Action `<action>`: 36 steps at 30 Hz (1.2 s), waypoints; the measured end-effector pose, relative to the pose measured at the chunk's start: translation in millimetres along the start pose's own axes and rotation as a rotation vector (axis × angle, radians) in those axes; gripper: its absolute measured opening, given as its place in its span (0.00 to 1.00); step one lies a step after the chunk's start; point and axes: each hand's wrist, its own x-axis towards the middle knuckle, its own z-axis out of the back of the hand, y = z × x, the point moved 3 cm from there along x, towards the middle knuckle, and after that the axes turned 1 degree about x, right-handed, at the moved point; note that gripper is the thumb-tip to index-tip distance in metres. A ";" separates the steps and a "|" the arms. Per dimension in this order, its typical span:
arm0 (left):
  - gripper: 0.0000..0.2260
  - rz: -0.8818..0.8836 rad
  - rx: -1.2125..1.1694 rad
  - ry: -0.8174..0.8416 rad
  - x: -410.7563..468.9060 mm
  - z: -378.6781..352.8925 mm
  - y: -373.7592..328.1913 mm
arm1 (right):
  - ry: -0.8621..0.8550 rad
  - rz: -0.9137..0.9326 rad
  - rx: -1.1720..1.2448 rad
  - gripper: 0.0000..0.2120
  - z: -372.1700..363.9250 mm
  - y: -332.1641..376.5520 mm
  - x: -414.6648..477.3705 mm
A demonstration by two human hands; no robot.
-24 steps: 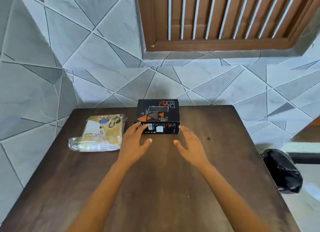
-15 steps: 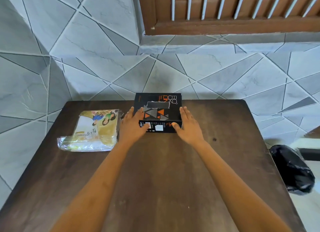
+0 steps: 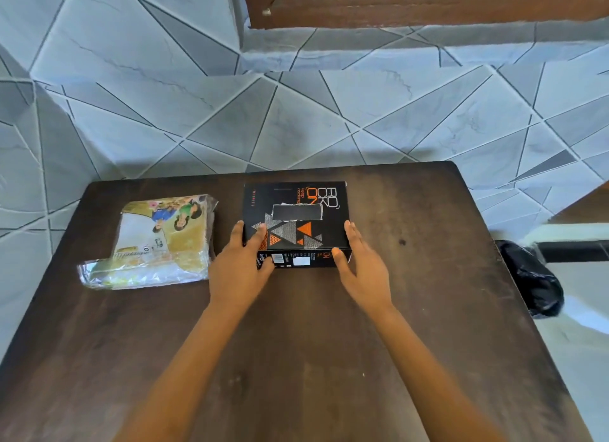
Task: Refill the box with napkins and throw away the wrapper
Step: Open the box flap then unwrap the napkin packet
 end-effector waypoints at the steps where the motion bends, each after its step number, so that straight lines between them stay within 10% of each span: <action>1: 0.24 -0.008 0.003 0.007 -8.0 1.1 0.5 | -0.024 -0.013 0.014 0.25 2.2 -0.3 -10.5; 12: 0.21 -0.186 0.041 -0.148 -49.6 11.0 -7.9 | -0.178 -0.148 0.365 0.12 24.3 -4.5 -49.3; 18: 0.25 -0.311 -0.001 0.043 -35.8 -5.2 -20.0 | 0.092 -0.467 0.700 0.12 19.7 -21.6 -26.4; 36: 0.25 -0.326 -0.038 -0.007 -37.0 -15.9 -13.5 | 0.219 -0.528 0.739 0.08 34.7 -26.0 -16.2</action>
